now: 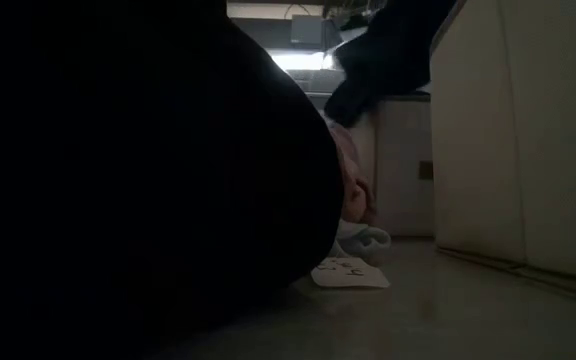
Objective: Sort clothes
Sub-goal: Put the dark blue patterned shirt into the top laundry organizer
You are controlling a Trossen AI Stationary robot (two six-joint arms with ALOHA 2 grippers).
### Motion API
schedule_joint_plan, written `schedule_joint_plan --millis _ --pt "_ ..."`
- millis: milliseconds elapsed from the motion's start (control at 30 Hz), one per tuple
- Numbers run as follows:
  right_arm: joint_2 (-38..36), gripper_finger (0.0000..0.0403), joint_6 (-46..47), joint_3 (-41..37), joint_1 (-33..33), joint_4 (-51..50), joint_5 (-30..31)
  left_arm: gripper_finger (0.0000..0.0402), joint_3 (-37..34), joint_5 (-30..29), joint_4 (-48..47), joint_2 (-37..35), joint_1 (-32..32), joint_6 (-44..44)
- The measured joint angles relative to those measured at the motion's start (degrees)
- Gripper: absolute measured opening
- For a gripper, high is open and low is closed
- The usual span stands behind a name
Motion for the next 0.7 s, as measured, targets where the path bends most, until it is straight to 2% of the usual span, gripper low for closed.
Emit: schedule_joint_plan --millis 167,367,467,567,700 --pt "2.0 0.0019 -1.6 7.6 0.0 -6.1 2.7 0.0031 0.0 0.0 0.5 0.0 0.0 0.1" --pt "2.6 0.002 8.0 9.4 -0.5 -24.6 8.5 0.0031 0.0 -1.7 0.4 0.0 0.0 0.5" --pt "2.8 0.002 14.0 8.8 -3.0 -31.5 6.9 0.0031 0.0 -1.8 0.4 0.0 0.0 1.2" --pt "4.0 0.002 19.4 8.0 -5.4 -32.8 4.3 0.0031 0.0 -1.8 0.6 0.0 0.0 1.5" --pt "7.8 0.002 22.9 7.8 -9.9 -32.3 -4.6 0.0031 0.0 -1.9 1.6 0.0 0.0 1.5"
